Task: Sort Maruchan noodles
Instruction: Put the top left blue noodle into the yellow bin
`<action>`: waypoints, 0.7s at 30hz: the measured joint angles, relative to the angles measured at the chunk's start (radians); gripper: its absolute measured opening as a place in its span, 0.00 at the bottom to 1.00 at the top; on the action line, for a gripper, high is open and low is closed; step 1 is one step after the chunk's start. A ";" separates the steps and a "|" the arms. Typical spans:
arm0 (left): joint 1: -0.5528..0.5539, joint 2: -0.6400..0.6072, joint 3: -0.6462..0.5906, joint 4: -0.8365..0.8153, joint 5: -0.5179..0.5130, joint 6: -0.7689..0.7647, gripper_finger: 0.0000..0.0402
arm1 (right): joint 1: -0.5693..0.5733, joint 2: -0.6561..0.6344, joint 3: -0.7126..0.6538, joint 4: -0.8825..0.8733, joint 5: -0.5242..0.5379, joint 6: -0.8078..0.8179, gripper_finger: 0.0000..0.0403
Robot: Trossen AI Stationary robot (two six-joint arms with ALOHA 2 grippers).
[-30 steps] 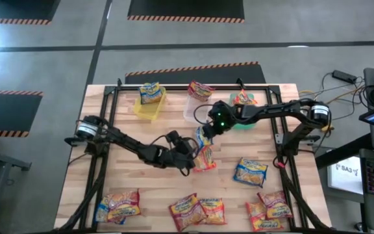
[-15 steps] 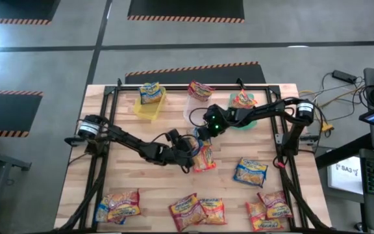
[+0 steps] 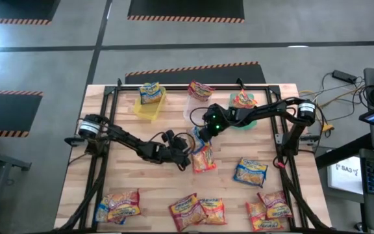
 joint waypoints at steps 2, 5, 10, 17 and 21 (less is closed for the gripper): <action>0.001 0.000 -0.003 0.014 0.000 -0.001 0.49 | 0.000 0.000 0.001 -0.004 0.000 -0.028 0.02; 0.000 -0.001 0.000 0.019 0.000 -0.004 0.49 | 0.000 0.000 0.024 -0.018 -0.001 -0.088 0.02; -0.003 -0.020 0.002 0.018 -0.001 -0.019 0.49 | 0.000 0.000 0.126 -0.107 -0.001 -0.238 0.02; -0.003 -0.102 0.002 0.002 -0.003 0.024 0.49 | -0.015 0.000 0.355 -0.379 0.193 -0.508 0.02; -0.003 -0.182 -0.005 -0.036 -0.033 0.059 0.49 | -0.044 0.000 0.451 -0.403 0.221 -0.573 0.02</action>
